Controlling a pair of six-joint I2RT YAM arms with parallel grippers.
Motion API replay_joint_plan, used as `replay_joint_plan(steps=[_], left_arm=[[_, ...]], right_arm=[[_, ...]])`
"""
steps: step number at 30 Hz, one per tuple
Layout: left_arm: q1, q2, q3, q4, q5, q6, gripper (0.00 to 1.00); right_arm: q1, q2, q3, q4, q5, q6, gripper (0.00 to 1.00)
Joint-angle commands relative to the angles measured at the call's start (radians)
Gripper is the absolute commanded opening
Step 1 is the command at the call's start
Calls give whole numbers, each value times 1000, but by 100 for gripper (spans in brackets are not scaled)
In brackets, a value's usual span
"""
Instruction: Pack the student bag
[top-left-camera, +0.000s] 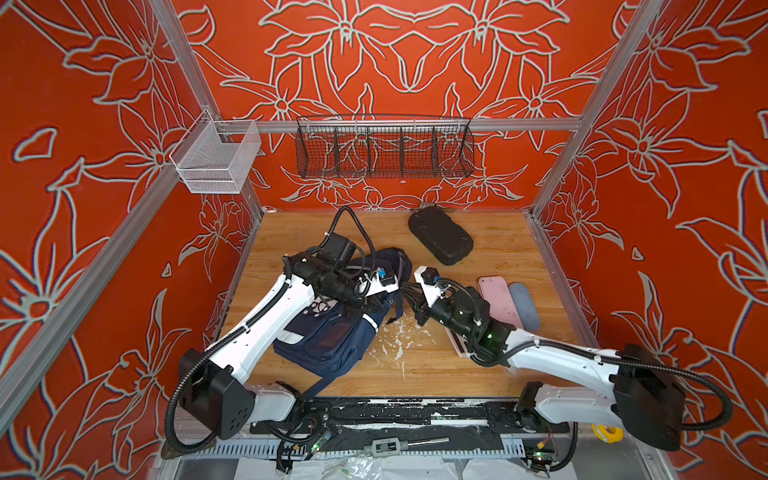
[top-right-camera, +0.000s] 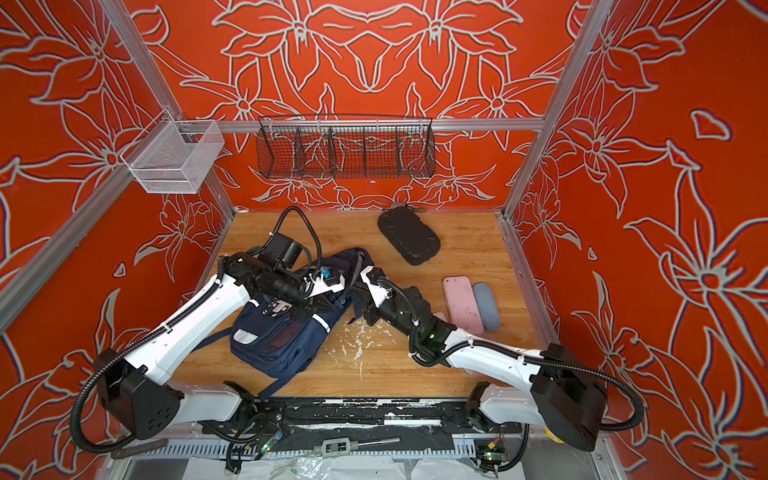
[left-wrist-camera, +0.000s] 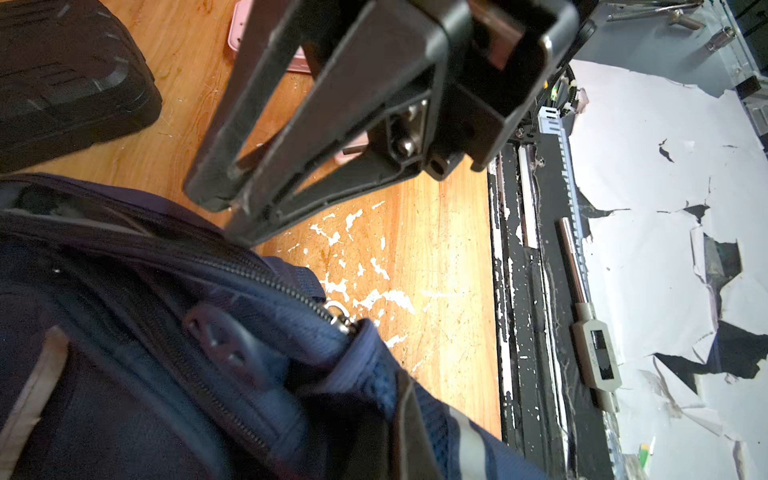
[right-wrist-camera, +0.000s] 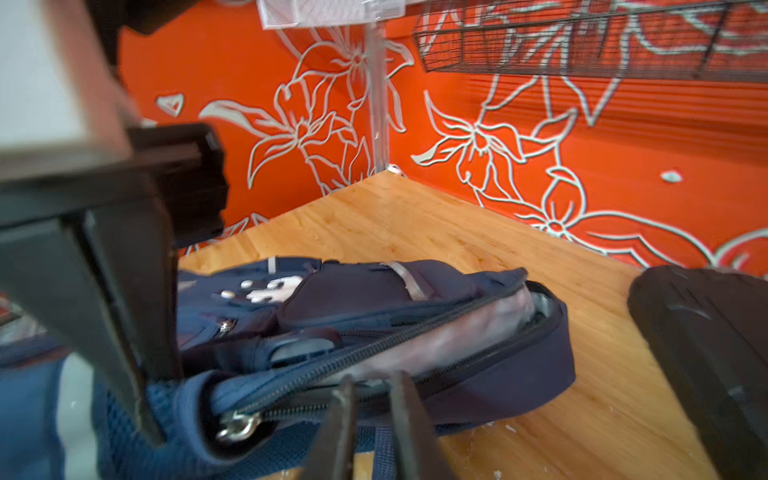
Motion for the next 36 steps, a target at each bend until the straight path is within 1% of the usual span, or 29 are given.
replay_joint_plan(steps=[1,2,3,5,7,8,9,10,11,13,16,19,20,21,22,23,24,25,26,27,28,30,31,33,36], left_arm=[[-13,-25,9,-25,-26,124,0],[-16,-15,16,-44,-35,148,0],[-15,-8,24,-58,-42,162,0],[-15,-7,40,-75,-31,167,0],[-15,-24,33,-60,-12,154,0],[-13,-36,26,-53,4,145,0],[-13,-45,19,-45,20,136,0],[-14,-52,13,-43,33,126,0],[-14,-57,8,-42,43,121,0],[-14,-57,4,-52,48,127,0],[-14,-52,12,-81,48,141,0],[-14,-57,11,-91,56,146,0],[-14,-63,6,-87,51,145,0],[-13,-68,1,-79,40,141,0],[-9,-74,-2,-71,26,137,0],[0,-76,-2,-64,6,131,0],[13,-74,1,-58,-18,125,0],[35,-69,10,-49,-37,117,0],[63,-63,14,-24,-50,90,17],[83,-57,21,-6,-56,63,49],[93,-52,32,12,-74,34,99],[93,-59,36,33,-107,4,97],[93,-78,25,56,-121,-15,97],[86,-141,-36,137,-128,-50,97],[26,-250,-133,225,-216,-113,97]], right_arm=[[-2,-53,32,-150,-102,-173,47],[-3,-68,61,-247,-113,-264,56],[-3,-79,86,-330,-115,-355,59],[-7,-91,111,-434,-119,-538,66],[-23,-87,108,-444,-135,-650,70],[-39,-79,102,-420,-146,-684,71],[-62,-59,99,-366,-163,-695,74],[-77,-40,106,-351,-192,-724,84],[-83,-14,120,-337,-197,-759,93],[-104,43,160,-353,-243,-804,94],[-135,147,232,-337,-330,-825,95],[-164,223,263,-219,-416,-764,95],[-166,249,286,-230,-437,-765,91],[-166,267,307,-262,-444,-771,82],[-169,278,333,-311,-442,-757,62],[-180,276,353,-347,-447,-719,36],[-190,265,357,-360,-449,-675,21],[-201,243,351,-377,-465,-641,9],[-206,213,339,-390,-469,-613,1],[-206,190,337,-409,-458,-576,0],[-207,169,365,-489,-443,-528,0],[-211,170,467,-698,-403,-438,0],[-212,181,517,-790,-407,-414,0],[-216,195,552,-842,-413,-340,0],[-238,225,590,-881,-434,-209,0]])
